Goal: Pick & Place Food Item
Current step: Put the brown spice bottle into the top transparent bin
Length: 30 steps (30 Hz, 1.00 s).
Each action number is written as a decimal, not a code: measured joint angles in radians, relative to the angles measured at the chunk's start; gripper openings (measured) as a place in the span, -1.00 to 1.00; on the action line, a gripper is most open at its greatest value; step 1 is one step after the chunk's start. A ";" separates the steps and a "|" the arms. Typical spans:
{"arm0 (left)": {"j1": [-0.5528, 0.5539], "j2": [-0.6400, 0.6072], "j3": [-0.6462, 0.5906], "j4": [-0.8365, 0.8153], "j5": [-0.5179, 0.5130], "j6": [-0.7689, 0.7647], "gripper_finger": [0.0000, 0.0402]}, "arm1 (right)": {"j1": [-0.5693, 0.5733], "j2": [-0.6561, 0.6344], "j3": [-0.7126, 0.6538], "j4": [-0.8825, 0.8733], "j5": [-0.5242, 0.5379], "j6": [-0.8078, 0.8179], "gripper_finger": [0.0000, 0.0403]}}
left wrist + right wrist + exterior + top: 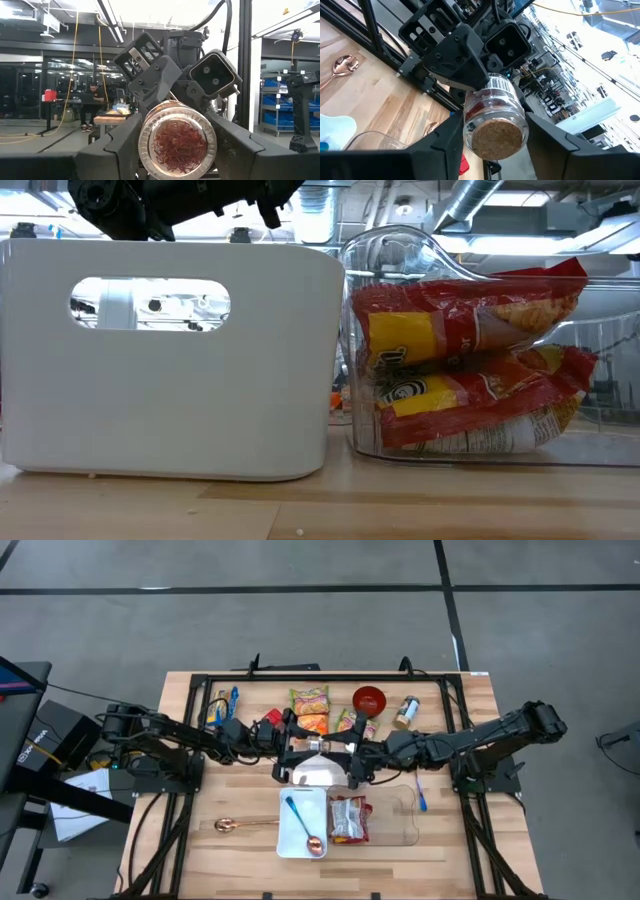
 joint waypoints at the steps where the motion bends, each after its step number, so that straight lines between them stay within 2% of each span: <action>1: 0.001 0.000 0.000 -0.002 0.000 0.000 -0.04 | 0.002 0.000 0.000 -0.001 0.000 0.000 -0.16; 4: 0.001 0.000 0.000 -0.007 0.000 0.015 0.00 | 0.005 0.000 0.000 -0.002 0.000 -0.003 -0.16; 17: 0.006 0.000 0.000 -0.051 -0.050 0.142 0.49 | 0.008 -0.013 0.000 -0.007 0.048 0.019 -0.16; 24: 0.012 -0.060 0.000 -0.257 -0.144 0.306 0.56 | 0.013 -0.071 -0.002 -0.114 0.071 0.077 -0.15; 30: -0.007 -0.226 0.000 -0.574 -0.266 0.402 0.54 | 0.010 -0.106 0.000 -0.237 0.071 0.141 -0.14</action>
